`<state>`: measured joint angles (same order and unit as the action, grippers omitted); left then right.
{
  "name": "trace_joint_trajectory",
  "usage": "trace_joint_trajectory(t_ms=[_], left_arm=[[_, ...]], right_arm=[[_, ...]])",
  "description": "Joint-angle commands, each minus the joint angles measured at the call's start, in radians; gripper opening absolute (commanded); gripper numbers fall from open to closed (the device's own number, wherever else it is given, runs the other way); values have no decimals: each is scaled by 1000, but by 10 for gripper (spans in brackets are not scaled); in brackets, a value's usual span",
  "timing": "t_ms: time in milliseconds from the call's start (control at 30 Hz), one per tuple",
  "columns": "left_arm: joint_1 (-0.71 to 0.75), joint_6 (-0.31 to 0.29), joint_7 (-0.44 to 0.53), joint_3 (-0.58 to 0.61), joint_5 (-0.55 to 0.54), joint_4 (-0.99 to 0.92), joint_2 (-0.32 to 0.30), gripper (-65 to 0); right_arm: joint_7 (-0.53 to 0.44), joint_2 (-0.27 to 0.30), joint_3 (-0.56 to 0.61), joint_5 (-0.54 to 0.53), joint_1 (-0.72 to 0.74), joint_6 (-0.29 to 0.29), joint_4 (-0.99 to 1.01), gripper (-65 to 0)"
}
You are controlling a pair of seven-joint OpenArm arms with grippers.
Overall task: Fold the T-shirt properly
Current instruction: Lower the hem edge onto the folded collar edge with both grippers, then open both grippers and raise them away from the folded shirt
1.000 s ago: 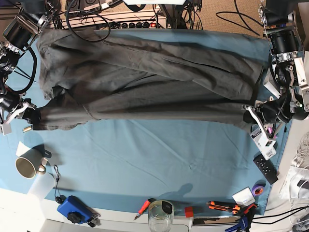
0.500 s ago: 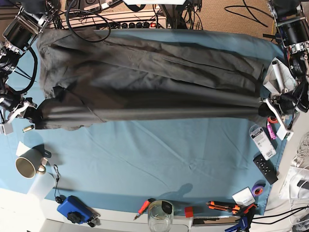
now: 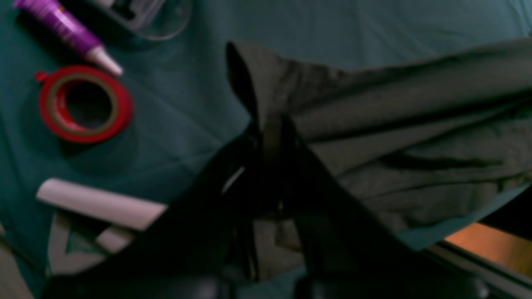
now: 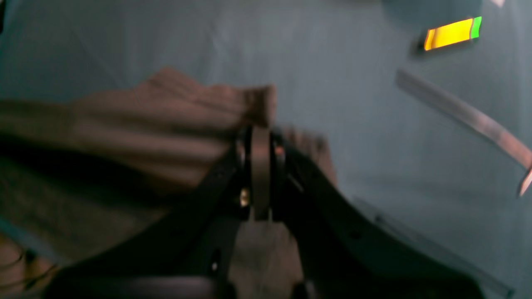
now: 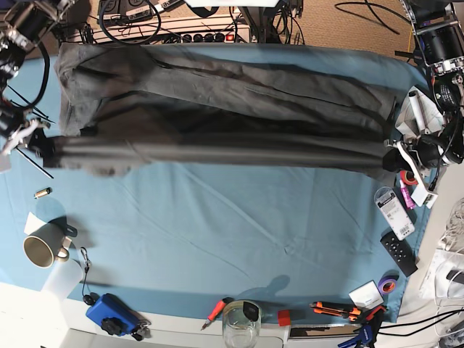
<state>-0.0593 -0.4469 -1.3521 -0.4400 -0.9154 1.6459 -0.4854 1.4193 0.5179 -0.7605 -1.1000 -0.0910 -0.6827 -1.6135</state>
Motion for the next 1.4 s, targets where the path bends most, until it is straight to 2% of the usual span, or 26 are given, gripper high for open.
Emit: trace_joint_trajectory(t_ms=[0, 100, 600, 867, 967, 1033, 1133, 1367], left_arm=[[-6, -1, 2, -9, -27, 19, -24, -650], [17, -19, -11, -9, -48, 20, -21, -650], [182, -20, -9, -9, -49, 158, -17, -650], [188, -22, 25, -8, 25, 158, 6, -650], [204, -21, 25, -8, 25, 158, 6, -542], [223, -19, 25, -8, 24, 158, 6, -489], [247, -6, 25, -8, 24, 158, 6, -477], [257, -7, 38, -8, 25, 159, 6, -477]], right_arm=[[-23, 30, -20, -25, -3, -6, -16, -650], [-23, 30, -32, -43, -40, -6, -16, -650], [-23, 28, -34, -59, -148, -6, -16, -650], [-23, 27, -34, -58, -147, -6, -16, -650], [-23, 27, -34, -59, -148, -6, -16, -650], [-23, 27, -34, -58, -148, -6, -16, -599], [-23, 28, -34, -59, -148, -6, -16, -526], [-23, 28, -34, -80, -198, -5, -16, -509]])
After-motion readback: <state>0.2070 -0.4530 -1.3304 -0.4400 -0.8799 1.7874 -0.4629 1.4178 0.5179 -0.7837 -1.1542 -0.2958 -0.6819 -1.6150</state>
